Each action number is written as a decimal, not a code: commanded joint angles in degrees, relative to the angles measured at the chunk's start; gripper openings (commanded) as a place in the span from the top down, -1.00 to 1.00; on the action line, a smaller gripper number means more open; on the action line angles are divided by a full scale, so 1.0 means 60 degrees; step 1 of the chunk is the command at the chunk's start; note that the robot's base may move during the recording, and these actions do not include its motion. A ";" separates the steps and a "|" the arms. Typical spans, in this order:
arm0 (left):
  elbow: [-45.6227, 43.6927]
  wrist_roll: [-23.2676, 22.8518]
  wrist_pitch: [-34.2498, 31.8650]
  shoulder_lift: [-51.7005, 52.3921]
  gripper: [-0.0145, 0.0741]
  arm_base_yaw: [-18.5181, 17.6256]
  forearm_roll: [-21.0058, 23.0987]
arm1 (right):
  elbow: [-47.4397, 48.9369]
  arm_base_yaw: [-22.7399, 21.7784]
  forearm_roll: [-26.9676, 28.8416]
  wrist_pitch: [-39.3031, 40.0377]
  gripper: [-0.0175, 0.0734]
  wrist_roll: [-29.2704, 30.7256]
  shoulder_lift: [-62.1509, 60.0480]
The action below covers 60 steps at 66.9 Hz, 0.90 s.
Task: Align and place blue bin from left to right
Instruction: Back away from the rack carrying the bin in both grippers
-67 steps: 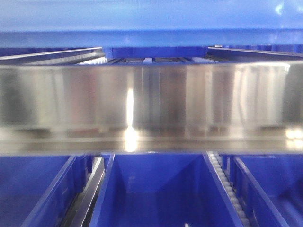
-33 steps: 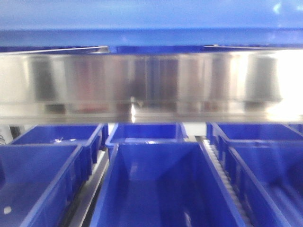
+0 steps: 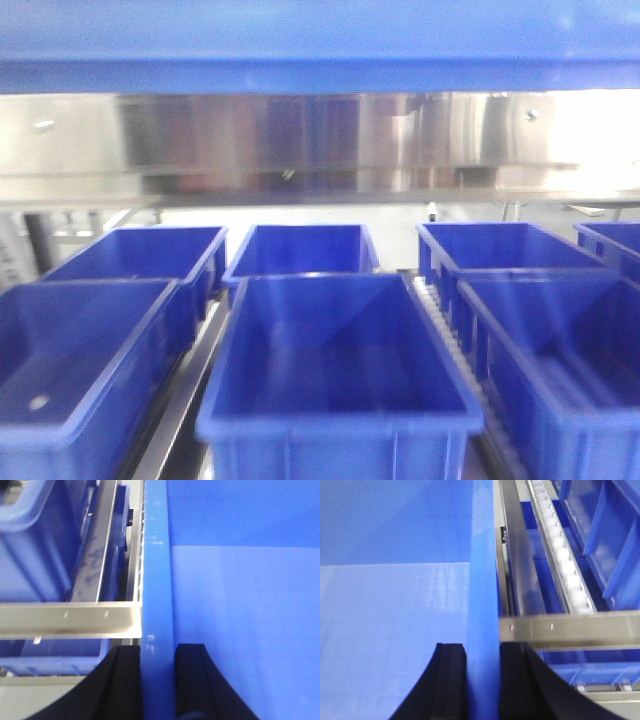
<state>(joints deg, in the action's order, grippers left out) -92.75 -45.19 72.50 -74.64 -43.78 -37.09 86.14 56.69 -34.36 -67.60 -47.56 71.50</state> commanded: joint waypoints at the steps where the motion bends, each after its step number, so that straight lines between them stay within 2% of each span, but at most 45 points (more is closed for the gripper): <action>1: -0.0091 -0.0091 -0.1017 0.0079 0.92 -0.0155 -0.0121 | 0.0086 0.0092 -0.0150 0.1097 0.77 0.0019 -0.0132; 60: -0.0091 -0.0091 -0.1037 0.0079 0.92 -0.0155 -0.0123 | 0.0086 0.0092 -0.0150 0.1097 0.77 0.0019 -0.0132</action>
<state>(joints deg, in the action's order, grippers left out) -92.75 -45.19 72.50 -74.64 -43.91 -37.43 86.14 56.69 -34.36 -67.60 -47.56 71.50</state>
